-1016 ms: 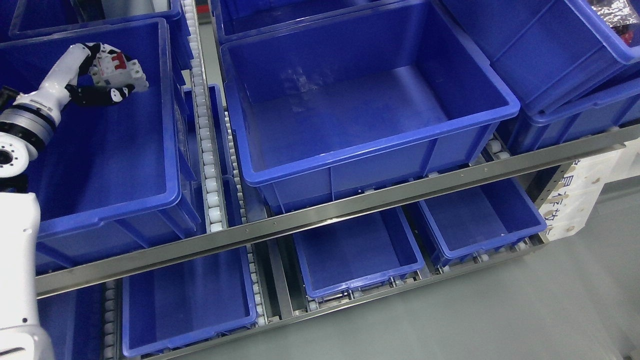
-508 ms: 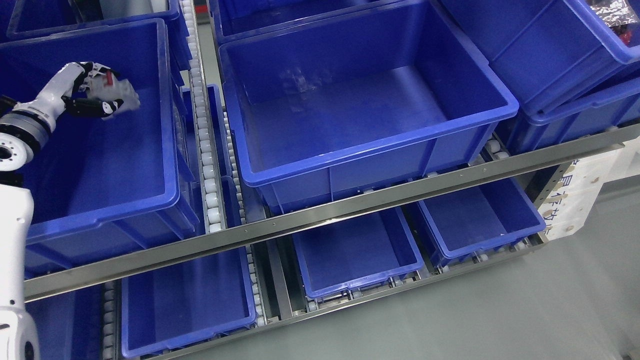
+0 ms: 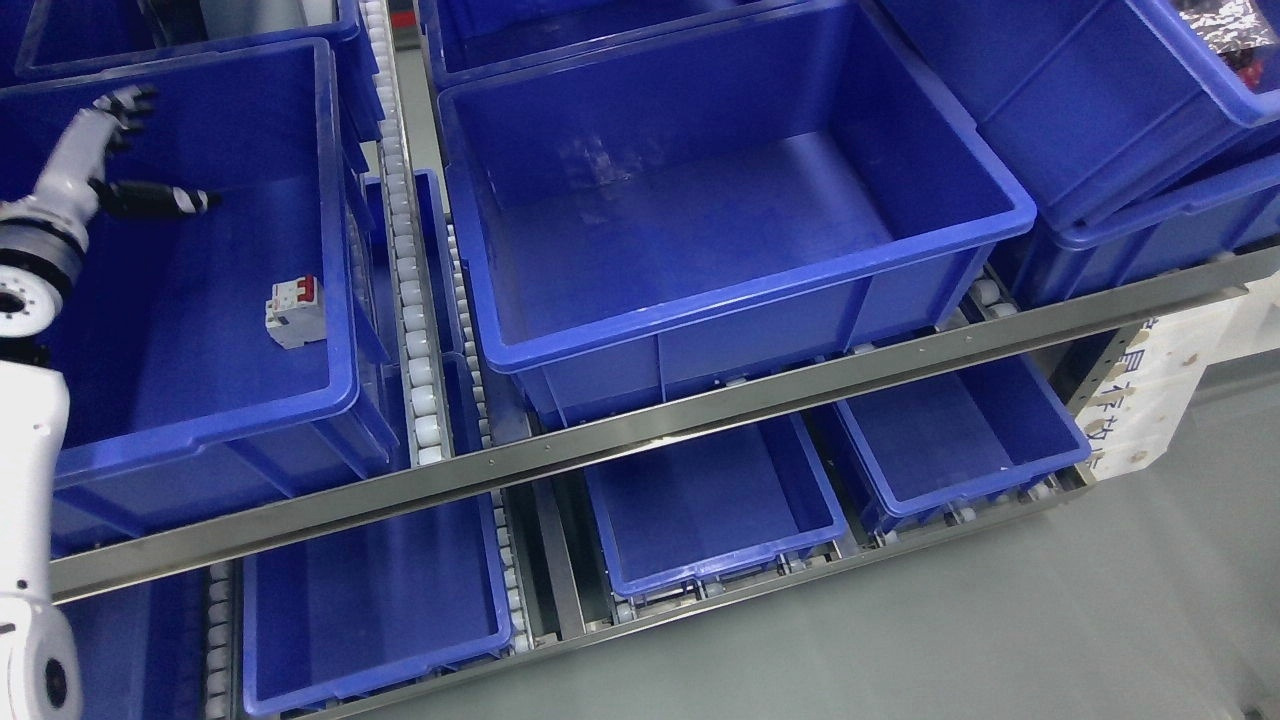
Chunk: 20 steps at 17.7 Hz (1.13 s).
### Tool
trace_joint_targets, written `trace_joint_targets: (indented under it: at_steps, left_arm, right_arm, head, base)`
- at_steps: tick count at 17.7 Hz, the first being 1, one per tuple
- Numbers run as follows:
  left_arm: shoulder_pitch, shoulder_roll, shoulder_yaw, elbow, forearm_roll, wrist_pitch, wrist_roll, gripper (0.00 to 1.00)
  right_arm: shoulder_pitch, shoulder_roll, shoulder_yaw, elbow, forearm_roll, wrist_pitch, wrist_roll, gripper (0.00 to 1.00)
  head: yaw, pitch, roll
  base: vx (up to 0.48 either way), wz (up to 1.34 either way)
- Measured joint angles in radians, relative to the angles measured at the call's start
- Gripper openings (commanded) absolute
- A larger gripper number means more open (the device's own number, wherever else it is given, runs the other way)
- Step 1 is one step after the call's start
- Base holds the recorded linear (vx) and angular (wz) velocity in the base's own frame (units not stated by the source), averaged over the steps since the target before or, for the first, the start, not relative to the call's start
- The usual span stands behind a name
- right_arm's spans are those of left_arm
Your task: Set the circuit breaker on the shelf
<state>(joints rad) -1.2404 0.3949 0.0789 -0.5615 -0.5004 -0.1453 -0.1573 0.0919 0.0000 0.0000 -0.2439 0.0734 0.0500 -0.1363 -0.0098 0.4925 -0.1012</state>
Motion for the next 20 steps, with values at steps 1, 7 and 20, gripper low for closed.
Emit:
trace_joint_targets:
  at_steps: [1,7,20]
  left_arm:
    - [-0.016,-0.017,0.027,-0.005,0.040,-0.001,0.028,0.99]
    - [-0.018,-0.123,0.167,-0.167,0.191,0.054,0.076,1.00]
    - [0.270,-0.320,0.273,-0.635,0.251,0.211,0.067,1.00]
  right_arm:
    - [0.000,0.000,0.000,0.000,0.000,0.000,0.000,1.00]
    - [0.000,0.000,0.000,0.000,0.000,0.000,-0.004,1.00]
    - [0.000,0.000,0.000,0.000,0.000,0.000,0.000,1.00]
  head:
    - [0.0000,0.000,0.000]
    - [0.0000,0.000,0.000]
    - [0.0000,0.000,0.000]
  base:
    - [-0.010,-0.05]
    - [-0.093,0.07]
    - [-0.214,0.04]
